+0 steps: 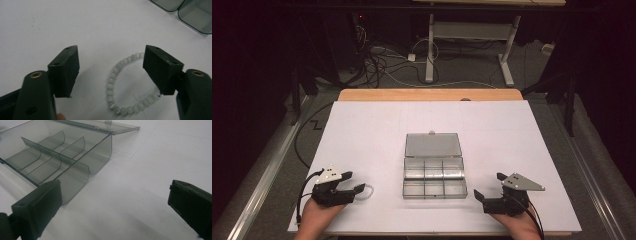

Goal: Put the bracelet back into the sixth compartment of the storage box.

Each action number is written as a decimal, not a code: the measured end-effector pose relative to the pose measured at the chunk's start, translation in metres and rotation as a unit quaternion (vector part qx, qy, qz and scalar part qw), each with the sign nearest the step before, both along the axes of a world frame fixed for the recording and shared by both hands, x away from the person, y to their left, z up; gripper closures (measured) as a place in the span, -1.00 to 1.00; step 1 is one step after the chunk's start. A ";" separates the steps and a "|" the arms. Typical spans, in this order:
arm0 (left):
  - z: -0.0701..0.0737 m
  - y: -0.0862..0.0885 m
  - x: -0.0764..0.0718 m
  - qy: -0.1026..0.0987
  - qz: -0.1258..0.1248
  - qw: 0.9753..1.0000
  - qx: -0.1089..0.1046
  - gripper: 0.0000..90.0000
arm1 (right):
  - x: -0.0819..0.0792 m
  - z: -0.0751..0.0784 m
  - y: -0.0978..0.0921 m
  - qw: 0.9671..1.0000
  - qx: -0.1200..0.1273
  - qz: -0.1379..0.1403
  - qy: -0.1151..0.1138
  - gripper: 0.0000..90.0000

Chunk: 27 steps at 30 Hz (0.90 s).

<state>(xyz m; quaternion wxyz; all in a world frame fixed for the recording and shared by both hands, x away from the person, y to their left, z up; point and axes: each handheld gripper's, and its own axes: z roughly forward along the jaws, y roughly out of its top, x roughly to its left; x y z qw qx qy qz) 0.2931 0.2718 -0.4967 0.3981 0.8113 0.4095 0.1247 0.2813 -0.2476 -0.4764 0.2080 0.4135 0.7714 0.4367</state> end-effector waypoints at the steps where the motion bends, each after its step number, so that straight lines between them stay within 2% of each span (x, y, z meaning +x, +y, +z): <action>1: 0.000 0.000 0.000 0.000 0.001 1.000 0.002 -0.26 | 0.000 0.001 -0.001 1.000 0.000 0.001 -0.001 -0.99; 6: -0.001 -0.003 0.000 0.004 -0.006 1.000 0.017 -0.06 | -0.001 0.001 -0.004 1.000 0.000 -0.004 -0.002 -0.99; 8: -0.001 -0.005 0.002 0.016 -0.008 1.000 0.021 0.00 | -0.001 0.000 -0.004 1.000 -0.003 -0.004 -0.001 -0.99; 11: -0.001 -0.006 0.001 0.014 -0.017 0.999 0.030 0.08 | 0.001 0.002 -0.005 1.000 -0.007 -0.003 0.004 -0.99; 14: -0.001 -0.007 0.001 0.014 -0.011 0.999 0.033 0.15 | 0.000 0.004 -0.006 1.000 -0.023 -0.002 -0.001 -0.99; 17: -0.001 -0.008 0.001 0.011 -0.002 0.999 0.039 0.25 | -0.001 0.003 -0.009 1.000 -0.009 -0.007 -0.003 -0.99; 19: -0.001 -0.009 0.001 0.010 0.001 0.999 0.045 0.29 | -0.003 0.002 -0.010 1.000 -0.013 -0.006 -0.004 -0.99; 27: -0.001 -0.009 0.001 0.010 0.002 0.999 0.047 0.52 | -0.004 0.000 -0.014 1.000 -0.012 -0.006 -0.004 -0.99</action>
